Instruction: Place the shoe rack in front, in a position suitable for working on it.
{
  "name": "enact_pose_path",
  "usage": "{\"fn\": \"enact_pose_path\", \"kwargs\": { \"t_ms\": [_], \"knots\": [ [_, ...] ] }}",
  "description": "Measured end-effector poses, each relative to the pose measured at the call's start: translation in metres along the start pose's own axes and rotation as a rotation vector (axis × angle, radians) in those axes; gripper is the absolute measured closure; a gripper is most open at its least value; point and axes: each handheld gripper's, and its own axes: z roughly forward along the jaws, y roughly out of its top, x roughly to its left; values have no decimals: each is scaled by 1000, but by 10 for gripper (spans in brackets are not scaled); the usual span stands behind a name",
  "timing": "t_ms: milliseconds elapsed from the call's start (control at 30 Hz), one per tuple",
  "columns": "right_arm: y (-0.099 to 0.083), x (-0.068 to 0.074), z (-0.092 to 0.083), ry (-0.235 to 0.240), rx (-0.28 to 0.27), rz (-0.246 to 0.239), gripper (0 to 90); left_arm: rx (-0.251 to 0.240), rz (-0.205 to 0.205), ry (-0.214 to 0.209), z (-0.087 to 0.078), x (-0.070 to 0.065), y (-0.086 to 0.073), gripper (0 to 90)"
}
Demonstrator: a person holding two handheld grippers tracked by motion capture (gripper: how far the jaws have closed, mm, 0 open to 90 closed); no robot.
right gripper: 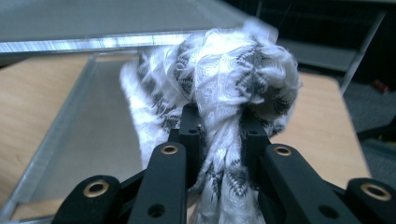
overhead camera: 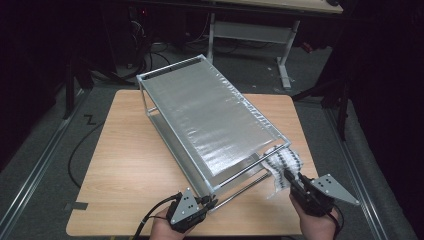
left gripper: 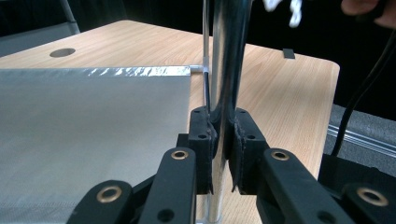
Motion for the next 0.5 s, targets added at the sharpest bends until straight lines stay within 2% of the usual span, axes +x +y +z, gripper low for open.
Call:
{"fn": "enact_pose_path", "kwargs": {
  "t_ms": [267,367,500],
  "knots": [
    [25,2,-24,-8,-117,-7,768,-2,-5,1,0,-1,0,803],
    [32,4,-22,0,-125,-15,768,-3,-22,-4,0,0,0,800],
    [35,5,-10,4,-113,-21,767,-2,-33,-4,-3,0,-1,793]
  ]
}}
